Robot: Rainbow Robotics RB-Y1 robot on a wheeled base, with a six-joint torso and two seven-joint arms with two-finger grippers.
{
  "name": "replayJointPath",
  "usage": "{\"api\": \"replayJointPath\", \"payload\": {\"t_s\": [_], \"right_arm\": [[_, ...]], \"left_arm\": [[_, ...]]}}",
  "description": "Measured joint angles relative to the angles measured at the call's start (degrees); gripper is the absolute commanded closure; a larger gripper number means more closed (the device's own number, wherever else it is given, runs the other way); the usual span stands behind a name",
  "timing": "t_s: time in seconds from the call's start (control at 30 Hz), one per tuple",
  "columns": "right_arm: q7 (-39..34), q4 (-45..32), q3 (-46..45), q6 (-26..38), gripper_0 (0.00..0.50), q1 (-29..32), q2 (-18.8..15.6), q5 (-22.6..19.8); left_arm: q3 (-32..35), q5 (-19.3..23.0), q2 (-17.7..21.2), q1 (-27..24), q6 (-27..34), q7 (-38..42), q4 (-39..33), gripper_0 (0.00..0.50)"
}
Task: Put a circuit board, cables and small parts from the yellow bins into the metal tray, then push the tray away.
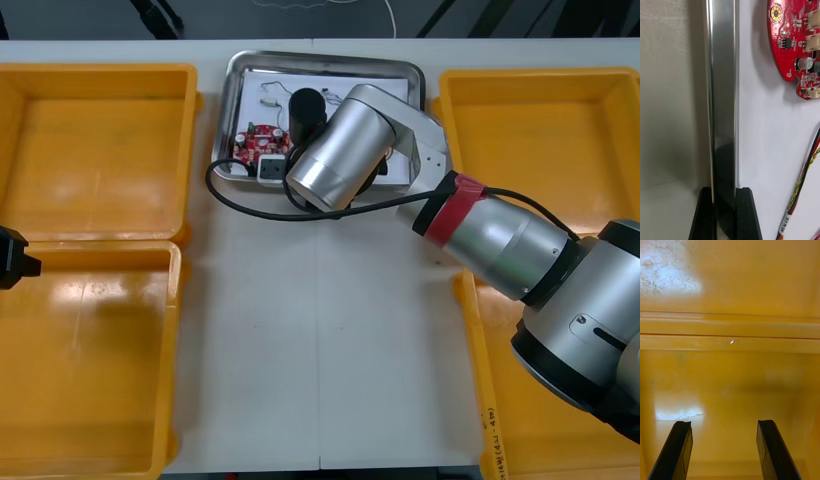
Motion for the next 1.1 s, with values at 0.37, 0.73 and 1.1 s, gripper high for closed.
{"api": "replayJointPath", "payload": {"t_s": [0.37, 0.73, 1.1], "right_arm": [[2.2, 1.3, -0.3, -1.4, 0.5, -0.5, 0.0, 0.0], [2.4, 1.5, -0.3, -1.5, 0.0, -0.5, 0.0, -0.6], [2.9, 1.5, -0.4, -1.6, 0.0, -0.7, 0.0, -0.6]], "left_arm": [[0.0, 0.0, 0.0, 0.0, 0.0, 0.0, 0.0, 0.0], [0.0, 0.0, 0.0, 0.0, 0.0, 0.0, 0.0, 0.0], [0.0, 0.0, 0.0, 0.0, 0.0, 0.0, 0.0, 0.0]]}}
